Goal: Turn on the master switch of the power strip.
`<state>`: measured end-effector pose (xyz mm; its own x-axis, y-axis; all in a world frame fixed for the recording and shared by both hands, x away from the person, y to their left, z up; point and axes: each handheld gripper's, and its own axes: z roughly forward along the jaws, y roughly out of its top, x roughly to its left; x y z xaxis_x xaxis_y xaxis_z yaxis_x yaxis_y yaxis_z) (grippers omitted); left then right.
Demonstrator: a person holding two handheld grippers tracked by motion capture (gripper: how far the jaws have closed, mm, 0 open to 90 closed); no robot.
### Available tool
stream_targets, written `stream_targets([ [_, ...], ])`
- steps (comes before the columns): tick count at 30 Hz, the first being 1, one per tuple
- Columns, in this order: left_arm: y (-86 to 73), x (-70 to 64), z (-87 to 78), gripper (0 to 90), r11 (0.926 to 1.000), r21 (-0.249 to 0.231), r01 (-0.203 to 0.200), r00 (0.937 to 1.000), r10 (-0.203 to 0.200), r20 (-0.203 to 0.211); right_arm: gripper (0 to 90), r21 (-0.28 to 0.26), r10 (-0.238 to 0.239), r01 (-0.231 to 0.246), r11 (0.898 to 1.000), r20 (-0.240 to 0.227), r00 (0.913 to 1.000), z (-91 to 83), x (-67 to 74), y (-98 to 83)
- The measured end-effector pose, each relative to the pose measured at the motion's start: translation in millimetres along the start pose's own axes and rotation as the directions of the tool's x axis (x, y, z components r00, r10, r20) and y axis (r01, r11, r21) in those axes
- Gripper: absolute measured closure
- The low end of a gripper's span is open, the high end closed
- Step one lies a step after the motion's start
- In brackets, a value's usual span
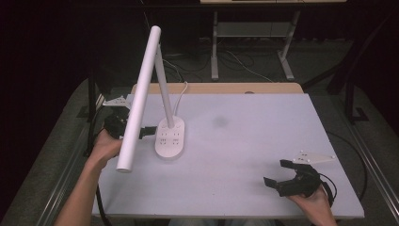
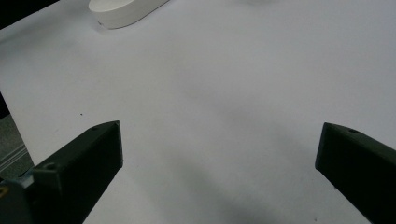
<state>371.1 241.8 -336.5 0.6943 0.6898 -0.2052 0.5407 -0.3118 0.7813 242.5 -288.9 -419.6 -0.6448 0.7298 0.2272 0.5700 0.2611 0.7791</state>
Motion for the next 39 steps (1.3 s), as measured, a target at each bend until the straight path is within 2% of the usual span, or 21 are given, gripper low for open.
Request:
stream_targets([
  [1, 0.3, 1.9, 1.3, 2.0, 0.9999, -0.001, 0.016, 0.9999, -0.016, -0.002, 0.2, -0.001, 0.001, -0.001, 1.000, 0.001, 1.0000, 0.0, -0.1, 0.1],
  [13, 7.1, 17.6, 12.3, 5.5, 0.9994, 0.014, 0.032, 0.9993, -0.031, -0.018, 0.2, -0.004, 0.006, -0.006, 1.000, 0.003, 1.0000, -0.9, -0.8, 0.1],
  [28, 15.1, 30.7, 22.5, 14.0, 0.9990, -0.003, 0.045, 0.9981, -0.045, -0.042, 0.2, -0.005, 0.004, -0.004, 1.000, 0.007, 1.0000, -1.1, -2.2, -0.1],
  [32, 14.4, 37.8, 26.3, 15.4, 0.9970, -0.010, 0.077, 0.9962, -0.077, -0.041, 0.2, -0.004, 0.005, -0.005, 1.000, 0.006, 1.0000, -1.3, -2.5, -0.3],
  [37, 13.1, 45.8, 30.8, 18.9, 0.9959, -0.008, 0.090, 0.9950, -0.090, -0.042, 0.2, -0.002, 0.007, -0.007, 1.000, 0.006, 1.0000, -1.2, -2.6, -0.3],
  [39, 12.3, 47.8, 32.5, 20.9, 0.9933, -0.006, 0.115, 0.9927, -0.115, -0.037, 0.2, -0.002, 0.007, -0.007, 1.000, 0.006, 1.0000, -1.2, -2.7, -0.4],
])
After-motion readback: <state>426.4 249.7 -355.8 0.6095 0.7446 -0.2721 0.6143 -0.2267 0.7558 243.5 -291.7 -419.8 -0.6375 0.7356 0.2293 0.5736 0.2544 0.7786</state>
